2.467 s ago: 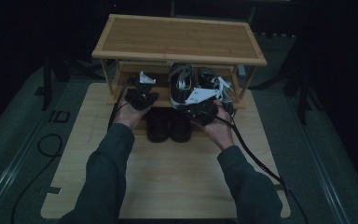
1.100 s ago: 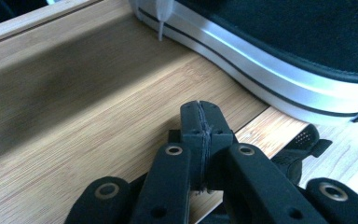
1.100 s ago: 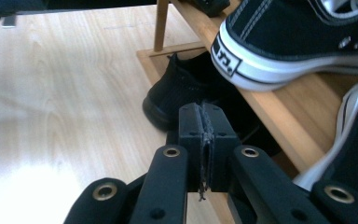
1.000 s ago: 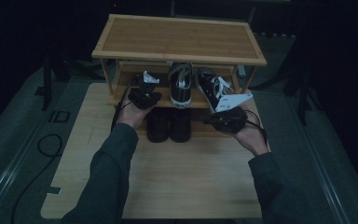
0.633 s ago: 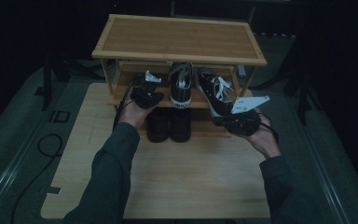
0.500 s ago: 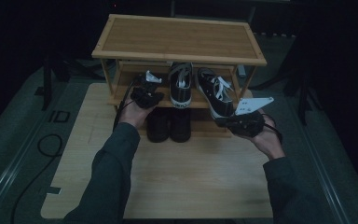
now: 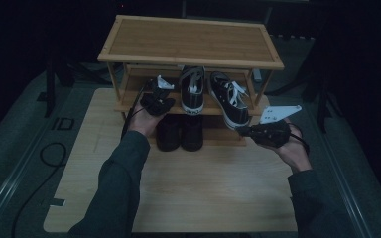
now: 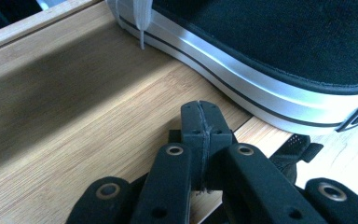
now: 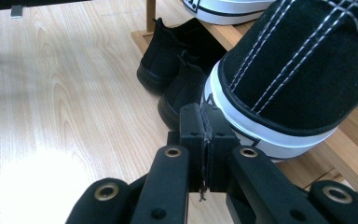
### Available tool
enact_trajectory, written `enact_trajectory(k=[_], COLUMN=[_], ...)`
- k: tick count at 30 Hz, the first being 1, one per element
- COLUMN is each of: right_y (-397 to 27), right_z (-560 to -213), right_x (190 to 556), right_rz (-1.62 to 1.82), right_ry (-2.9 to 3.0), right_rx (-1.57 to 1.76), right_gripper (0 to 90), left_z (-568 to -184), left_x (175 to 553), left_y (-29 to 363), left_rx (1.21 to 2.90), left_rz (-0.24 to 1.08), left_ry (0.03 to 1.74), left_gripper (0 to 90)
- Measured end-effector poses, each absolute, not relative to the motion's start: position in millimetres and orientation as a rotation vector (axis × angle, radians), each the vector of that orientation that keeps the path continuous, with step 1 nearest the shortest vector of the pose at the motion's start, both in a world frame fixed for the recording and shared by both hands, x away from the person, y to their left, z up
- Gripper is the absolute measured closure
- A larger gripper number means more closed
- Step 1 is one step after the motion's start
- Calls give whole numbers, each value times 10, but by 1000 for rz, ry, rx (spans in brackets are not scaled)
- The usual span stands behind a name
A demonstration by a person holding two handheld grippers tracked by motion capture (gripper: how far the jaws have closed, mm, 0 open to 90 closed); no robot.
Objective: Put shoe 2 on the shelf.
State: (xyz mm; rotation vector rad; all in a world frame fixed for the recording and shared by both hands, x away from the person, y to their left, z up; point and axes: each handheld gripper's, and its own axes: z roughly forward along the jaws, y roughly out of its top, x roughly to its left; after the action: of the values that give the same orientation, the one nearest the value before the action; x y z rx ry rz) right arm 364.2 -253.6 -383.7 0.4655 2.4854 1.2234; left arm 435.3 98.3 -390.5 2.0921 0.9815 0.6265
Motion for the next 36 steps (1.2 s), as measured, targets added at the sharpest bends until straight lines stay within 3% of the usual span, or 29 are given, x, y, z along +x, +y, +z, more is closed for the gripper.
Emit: enact_trajectory(k=[17,36], right_y=[-2613,-2322], right_z=[-3845,-3884], right_x=[3679,3780], right_rz=[1268,1284], right_ry=[2479,2496], right_rx=[490,446], right_gripper=[900,900], left_z=[-3936,-3947], left_x=[4322,4330], left_y=[923,938], left_rx=[2092,2077], left_rz=[671,662], left_ry=[975,973], left_gripper=[900,900])
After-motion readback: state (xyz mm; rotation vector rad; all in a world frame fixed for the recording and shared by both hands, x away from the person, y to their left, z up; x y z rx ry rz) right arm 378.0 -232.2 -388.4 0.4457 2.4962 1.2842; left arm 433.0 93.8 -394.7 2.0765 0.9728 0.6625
